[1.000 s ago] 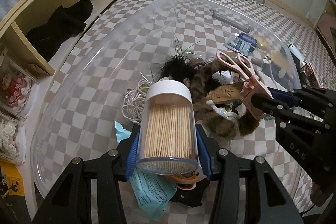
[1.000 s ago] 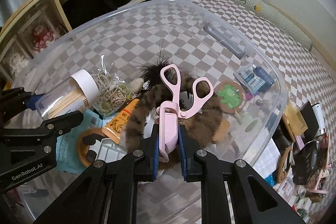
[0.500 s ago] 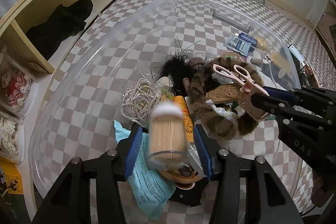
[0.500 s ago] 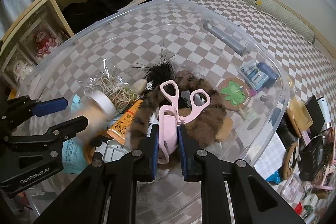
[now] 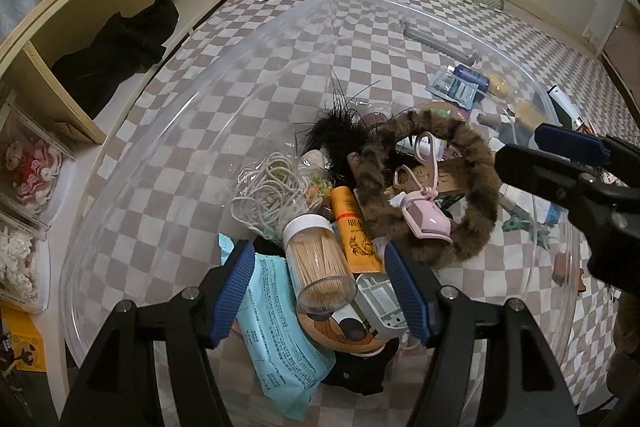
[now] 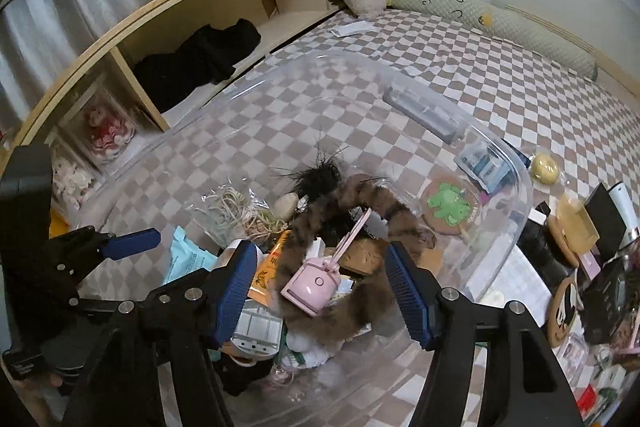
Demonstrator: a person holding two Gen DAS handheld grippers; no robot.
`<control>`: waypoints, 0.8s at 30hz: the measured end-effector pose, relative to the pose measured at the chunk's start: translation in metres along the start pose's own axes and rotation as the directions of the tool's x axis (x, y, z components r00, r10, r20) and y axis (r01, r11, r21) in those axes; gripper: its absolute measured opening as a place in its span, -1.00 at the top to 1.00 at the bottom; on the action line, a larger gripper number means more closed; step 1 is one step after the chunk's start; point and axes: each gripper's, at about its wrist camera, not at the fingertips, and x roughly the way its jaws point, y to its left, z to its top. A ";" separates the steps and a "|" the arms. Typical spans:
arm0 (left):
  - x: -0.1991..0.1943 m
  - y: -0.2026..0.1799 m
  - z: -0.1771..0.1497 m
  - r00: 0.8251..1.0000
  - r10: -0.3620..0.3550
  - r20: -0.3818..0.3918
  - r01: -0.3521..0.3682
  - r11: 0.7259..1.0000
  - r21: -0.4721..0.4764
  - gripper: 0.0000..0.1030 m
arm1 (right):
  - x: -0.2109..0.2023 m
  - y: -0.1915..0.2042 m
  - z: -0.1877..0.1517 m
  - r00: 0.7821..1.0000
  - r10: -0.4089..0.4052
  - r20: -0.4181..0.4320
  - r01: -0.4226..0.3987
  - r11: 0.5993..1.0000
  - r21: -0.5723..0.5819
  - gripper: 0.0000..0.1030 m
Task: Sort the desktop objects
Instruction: 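Open both tools to drop the jar and scissors into the bin, then move both tools back from the bin toward the pile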
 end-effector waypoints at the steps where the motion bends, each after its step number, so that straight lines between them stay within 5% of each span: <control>1: 0.000 -0.001 0.000 1.000 0.001 0.001 -0.001 1.000 0.000 -0.31 | 0.000 -0.001 -0.001 1.000 -0.003 -0.004 0.003 1.000 0.002 -0.29; 12: -0.002 -0.001 -0.001 0.999 0.037 0.014 -0.037 0.999 0.010 -0.31 | -0.002 -0.007 -0.004 1.000 -0.018 -0.019 0.017 1.000 -0.005 -0.29; 20: -0.015 -0.001 -0.001 0.996 0.058 0.062 -0.058 0.998 -0.006 -0.86 | 0.000 -0.004 -0.009 0.999 -0.035 -0.023 0.035 0.999 -0.026 -0.31; 24: -0.021 -0.004 -0.001 0.994 0.081 0.077 -0.082 0.997 0.007 -0.96 | -0.005 -0.006 -0.010 0.999 -0.048 0.003 0.048 0.999 -0.021 -0.66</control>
